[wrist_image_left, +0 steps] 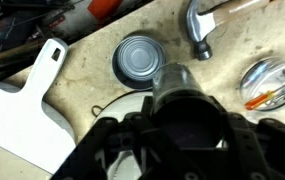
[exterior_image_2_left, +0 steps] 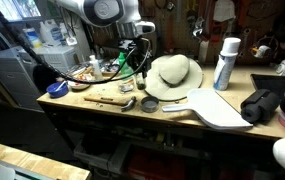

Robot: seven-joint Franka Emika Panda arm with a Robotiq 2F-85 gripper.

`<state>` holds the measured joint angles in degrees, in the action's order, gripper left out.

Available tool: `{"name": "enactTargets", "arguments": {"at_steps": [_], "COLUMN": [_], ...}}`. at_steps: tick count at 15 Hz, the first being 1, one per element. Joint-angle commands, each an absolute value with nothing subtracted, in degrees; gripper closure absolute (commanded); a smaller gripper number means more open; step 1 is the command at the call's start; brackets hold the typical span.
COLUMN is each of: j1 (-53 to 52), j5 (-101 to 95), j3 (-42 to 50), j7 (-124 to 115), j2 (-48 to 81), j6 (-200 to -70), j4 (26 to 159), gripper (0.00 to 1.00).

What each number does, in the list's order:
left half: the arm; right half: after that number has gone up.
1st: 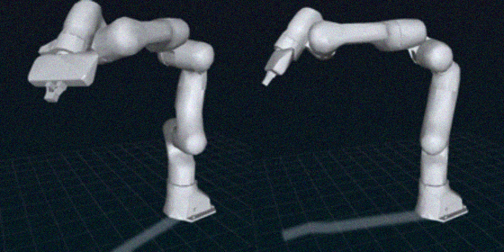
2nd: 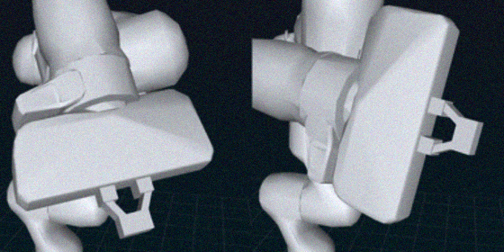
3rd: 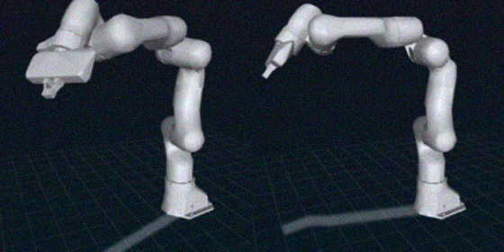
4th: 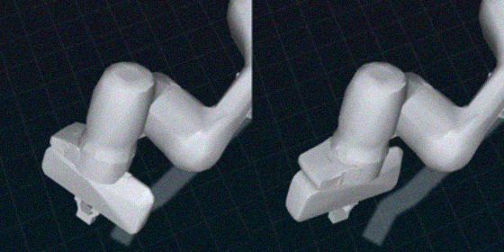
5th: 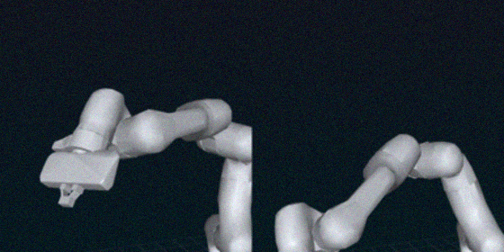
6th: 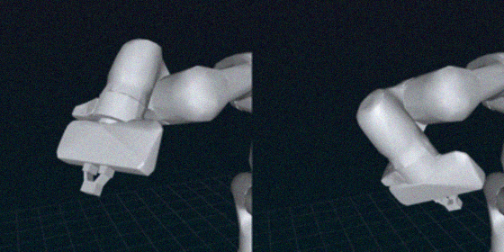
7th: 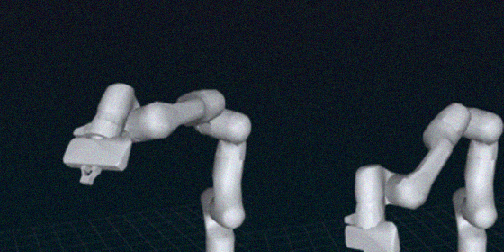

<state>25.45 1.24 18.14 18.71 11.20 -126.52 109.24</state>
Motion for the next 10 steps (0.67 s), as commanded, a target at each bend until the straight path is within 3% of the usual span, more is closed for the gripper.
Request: {"name": "enactTargets", "arguments": {"at_steps": [1,9,10], "j1": [23.50,12.34,13.01], "j5": [2.63,4.11,2.64], "j3": [16.74,14.90,15.70], "j7": [27.30,37.89,33.81], "j2": [-1.72,-20.90,-15.60], "j6": [-128.18,-134.38,-132.37], "j4": [122.93,143.26,137.81], "gripper": [0.71,0.71,0.46]}}
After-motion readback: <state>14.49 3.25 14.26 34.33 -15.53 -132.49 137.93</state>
